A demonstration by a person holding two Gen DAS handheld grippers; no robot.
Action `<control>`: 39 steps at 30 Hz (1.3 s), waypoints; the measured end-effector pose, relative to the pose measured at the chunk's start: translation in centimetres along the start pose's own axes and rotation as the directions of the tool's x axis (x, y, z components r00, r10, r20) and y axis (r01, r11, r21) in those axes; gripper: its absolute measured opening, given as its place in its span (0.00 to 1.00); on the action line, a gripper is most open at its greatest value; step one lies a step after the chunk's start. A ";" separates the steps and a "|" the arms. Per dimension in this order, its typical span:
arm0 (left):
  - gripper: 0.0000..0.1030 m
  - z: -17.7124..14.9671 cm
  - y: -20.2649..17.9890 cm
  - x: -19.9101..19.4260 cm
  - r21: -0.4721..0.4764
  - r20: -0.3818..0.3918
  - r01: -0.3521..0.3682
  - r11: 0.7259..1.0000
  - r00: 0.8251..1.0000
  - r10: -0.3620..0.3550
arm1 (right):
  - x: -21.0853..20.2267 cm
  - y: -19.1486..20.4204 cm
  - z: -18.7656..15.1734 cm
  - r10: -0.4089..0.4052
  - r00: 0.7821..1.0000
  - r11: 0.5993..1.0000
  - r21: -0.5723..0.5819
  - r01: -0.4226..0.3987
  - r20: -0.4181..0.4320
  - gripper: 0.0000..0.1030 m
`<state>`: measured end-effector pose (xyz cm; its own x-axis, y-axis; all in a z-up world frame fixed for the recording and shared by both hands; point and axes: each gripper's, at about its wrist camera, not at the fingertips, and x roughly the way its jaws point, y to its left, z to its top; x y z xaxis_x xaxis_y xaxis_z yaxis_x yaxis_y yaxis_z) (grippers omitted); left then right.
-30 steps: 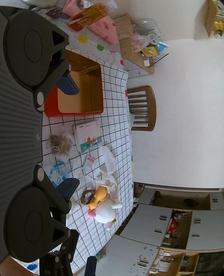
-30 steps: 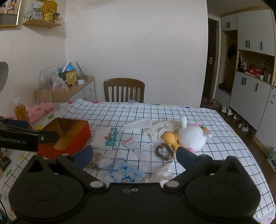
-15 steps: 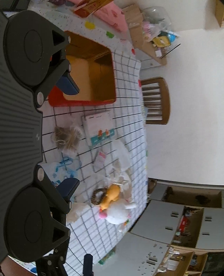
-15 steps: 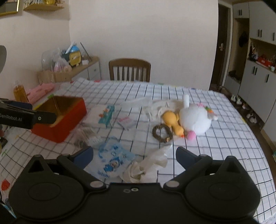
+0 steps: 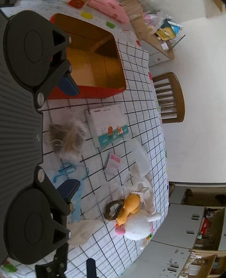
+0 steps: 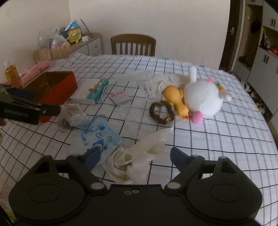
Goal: Organize soft objects
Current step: 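Grasp the cotton swab pack with the left tool while the right tool grasps the white tissue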
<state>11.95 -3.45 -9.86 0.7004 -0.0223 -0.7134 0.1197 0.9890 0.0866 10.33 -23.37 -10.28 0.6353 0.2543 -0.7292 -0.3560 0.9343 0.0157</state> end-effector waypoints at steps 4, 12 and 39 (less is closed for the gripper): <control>1.00 0.9 -0.1 2.5 0.034 -0.047 0.036 0.999 0.998 -0.035 | 1.2 -0.7 0.1 0.031 0.999 0.999 0.011 -0.030 -0.042 0.82; 0.99 1.6 -0.1 6.0 0.085 -0.137 0.066 0.994 0.989 -0.054 | 3.1 -2.2 0.6 0.075 0.993 0.996 0.050 -0.070 -0.087 0.78; 0.71 1.1 0.7 8.0 0.021 -0.202 0.084 0.996 0.976 -0.078 | 4.2 -4.5 0.2 0.163 0.976 0.980 0.137 -0.142 -0.148 0.12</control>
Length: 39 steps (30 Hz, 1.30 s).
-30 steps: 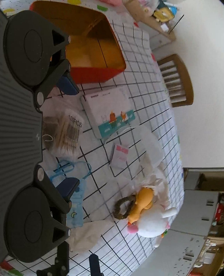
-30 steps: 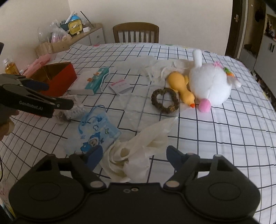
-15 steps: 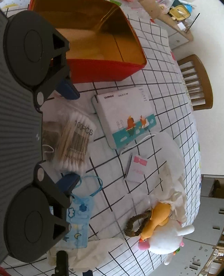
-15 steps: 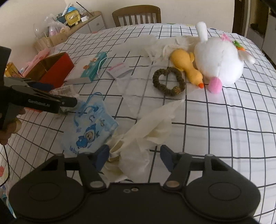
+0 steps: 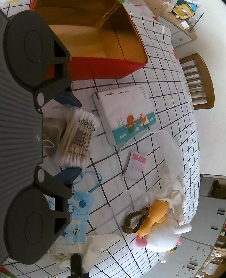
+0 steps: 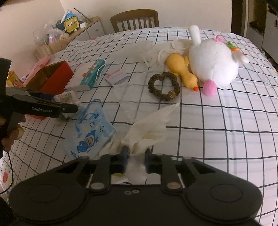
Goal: Organize soft objects
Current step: 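Grasp the cotton swab pack with the left tool while the right tool grasps the white tissue, then carry the swab pack and tissue into the red tin box with both tools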
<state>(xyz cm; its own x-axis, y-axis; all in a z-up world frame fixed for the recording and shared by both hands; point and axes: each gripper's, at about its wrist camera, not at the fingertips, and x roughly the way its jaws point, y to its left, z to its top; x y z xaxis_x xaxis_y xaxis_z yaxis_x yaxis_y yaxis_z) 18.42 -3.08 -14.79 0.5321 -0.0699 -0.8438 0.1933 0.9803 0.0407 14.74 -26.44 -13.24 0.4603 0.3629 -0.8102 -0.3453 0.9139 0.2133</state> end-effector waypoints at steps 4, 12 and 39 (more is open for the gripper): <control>0.70 -0.1 0.3 -0.8 -0.016 0.018 0.002 1.000 1.000 -0.002 | -1.0 0.2 0.1 -0.017 0.999 1.000 -0.010 0.017 0.045 0.06; 0.70 0.2 0.8 -3.6 -0.037 0.076 0.016 0.999 0.997 -0.013 | -4.0 1.1 1.1 -0.031 0.990 0.999 -0.040 0.037 0.135 0.05; 0.70 0.5 7.2 -13.2 -0.111 0.233 0.001 0.994 0.972 0.025 | -9.7 7.5 9.5 0.152 0.940 0.969 -0.232 -0.081 0.307 0.05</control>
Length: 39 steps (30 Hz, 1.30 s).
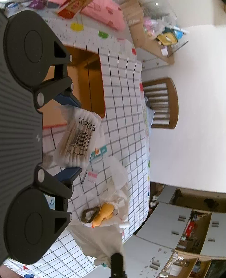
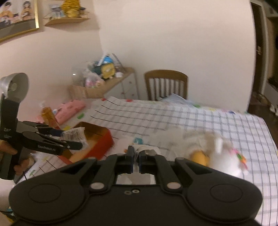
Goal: Organize soft objects
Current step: 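Carry the swab pack and tissue into the red tin box with both tools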
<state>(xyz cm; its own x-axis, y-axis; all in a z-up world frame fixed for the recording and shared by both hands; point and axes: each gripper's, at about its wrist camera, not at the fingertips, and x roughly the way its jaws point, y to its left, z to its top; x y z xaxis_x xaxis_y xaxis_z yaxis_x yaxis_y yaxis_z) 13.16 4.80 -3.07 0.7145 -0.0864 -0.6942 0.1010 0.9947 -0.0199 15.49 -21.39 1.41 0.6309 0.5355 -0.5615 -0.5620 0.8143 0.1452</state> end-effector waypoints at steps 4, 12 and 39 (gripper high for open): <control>0.70 0.1 1.7 -0.9 -0.015 0.009 -0.034 0.999 0.999 0.034 | 1.5 2.3 2.8 0.060 0.998 0.996 -0.069 -0.058 0.024 0.05; 0.70 0.0 5.2 -1.8 -0.046 0.001 -0.107 0.993 0.994 0.107 | 5.8 6.6 7.4 0.170 0.985 0.975 -0.149 -0.164 0.024 0.05; 0.70 -2.0 10.4 4.9 -0.115 -0.168 -0.249 0.962 0.959 0.228 | 24.5 13.3 9.0 0.255 0.933 0.929 -0.203 -0.310 -0.254 0.06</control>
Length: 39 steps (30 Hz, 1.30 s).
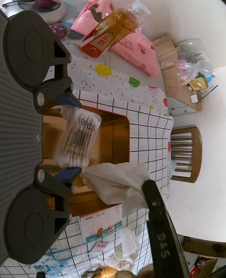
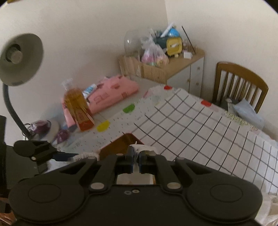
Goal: Organize soft objects
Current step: 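Carry the swab pack and tissue into the red tin box with both tools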
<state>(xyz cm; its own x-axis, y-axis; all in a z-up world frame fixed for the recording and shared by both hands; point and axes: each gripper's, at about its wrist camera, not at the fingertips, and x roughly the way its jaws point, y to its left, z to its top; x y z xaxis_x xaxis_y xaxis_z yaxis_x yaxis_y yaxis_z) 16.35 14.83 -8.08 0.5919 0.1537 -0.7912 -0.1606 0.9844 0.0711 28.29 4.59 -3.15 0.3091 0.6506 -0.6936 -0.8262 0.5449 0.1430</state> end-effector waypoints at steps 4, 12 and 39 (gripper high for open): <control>0.70 0.1 -0.5 1.4 0.003 -0.022 0.006 1.000 1.000 -0.006 | 2.2 -0.9 -0.4 0.018 0.999 0.999 0.043 -0.016 -0.045 0.07; 0.70 0.3 -1.1 4.1 -0.005 -0.084 -0.007 1.000 0.996 0.007 | 5.7 -1.5 -2.1 -0.025 0.989 0.999 0.016 0.028 -0.145 0.10; 0.73 0.4 -0.8 5.7 -0.066 -0.123 0.017 0.998 0.992 -0.025 | 5.6 -2.7 -4.3 0.000 0.975 1.000 0.016 0.004 -0.223 0.47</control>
<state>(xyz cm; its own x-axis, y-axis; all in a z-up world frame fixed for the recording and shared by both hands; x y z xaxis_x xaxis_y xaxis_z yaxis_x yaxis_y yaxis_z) 20.17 14.95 -12.46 0.4941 0.1179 -0.8613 -0.2023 0.9792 0.0180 30.19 4.50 -10.39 0.1963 0.5164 -0.8336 -0.8175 0.5556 0.1516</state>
